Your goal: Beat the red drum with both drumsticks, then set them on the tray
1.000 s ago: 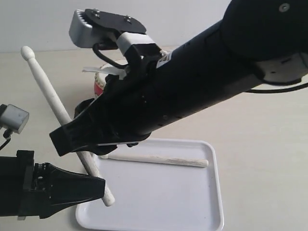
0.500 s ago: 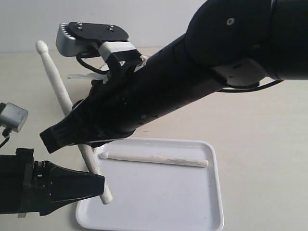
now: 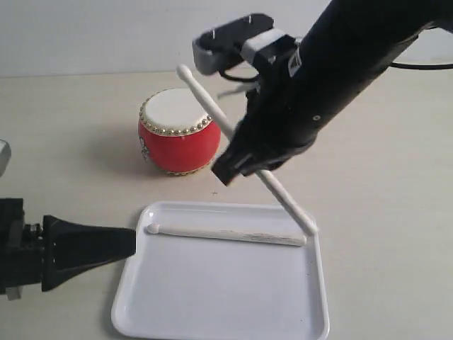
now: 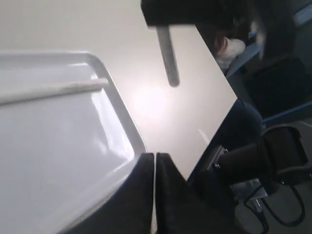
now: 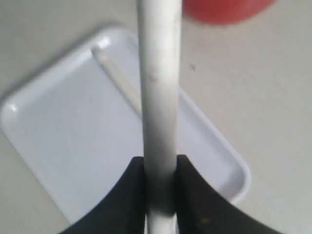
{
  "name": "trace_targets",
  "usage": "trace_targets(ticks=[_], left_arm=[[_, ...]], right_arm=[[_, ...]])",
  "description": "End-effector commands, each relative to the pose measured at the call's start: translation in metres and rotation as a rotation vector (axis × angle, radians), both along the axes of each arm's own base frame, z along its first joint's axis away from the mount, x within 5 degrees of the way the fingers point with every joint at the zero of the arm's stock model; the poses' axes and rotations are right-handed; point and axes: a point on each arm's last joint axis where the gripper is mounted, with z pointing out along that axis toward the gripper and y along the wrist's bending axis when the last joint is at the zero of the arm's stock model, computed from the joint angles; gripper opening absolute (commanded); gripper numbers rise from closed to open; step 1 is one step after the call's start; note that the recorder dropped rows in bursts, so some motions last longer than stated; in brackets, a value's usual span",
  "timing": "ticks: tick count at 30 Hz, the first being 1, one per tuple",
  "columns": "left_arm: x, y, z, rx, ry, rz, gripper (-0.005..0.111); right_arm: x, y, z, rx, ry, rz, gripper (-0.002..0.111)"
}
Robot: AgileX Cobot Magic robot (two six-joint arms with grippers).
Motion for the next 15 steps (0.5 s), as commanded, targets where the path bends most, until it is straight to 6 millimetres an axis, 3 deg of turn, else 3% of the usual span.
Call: trace_targets(ticks=[1,6,15], left_arm=[[0.016,0.012,0.019,0.016,-0.102,0.143,0.0],[0.034,0.033,0.037,0.138,-0.174,0.331,0.0],[0.034,0.042,0.044,0.168,-0.22,0.367,0.0]], right_arm=[[-0.008,0.0,-0.02,-0.257,0.032,0.127,0.0],[-0.021,0.021,-0.045,-0.44,-0.004,0.303,0.0],[-0.051,0.066,-0.082,-0.568,-0.137,0.622,0.0]])
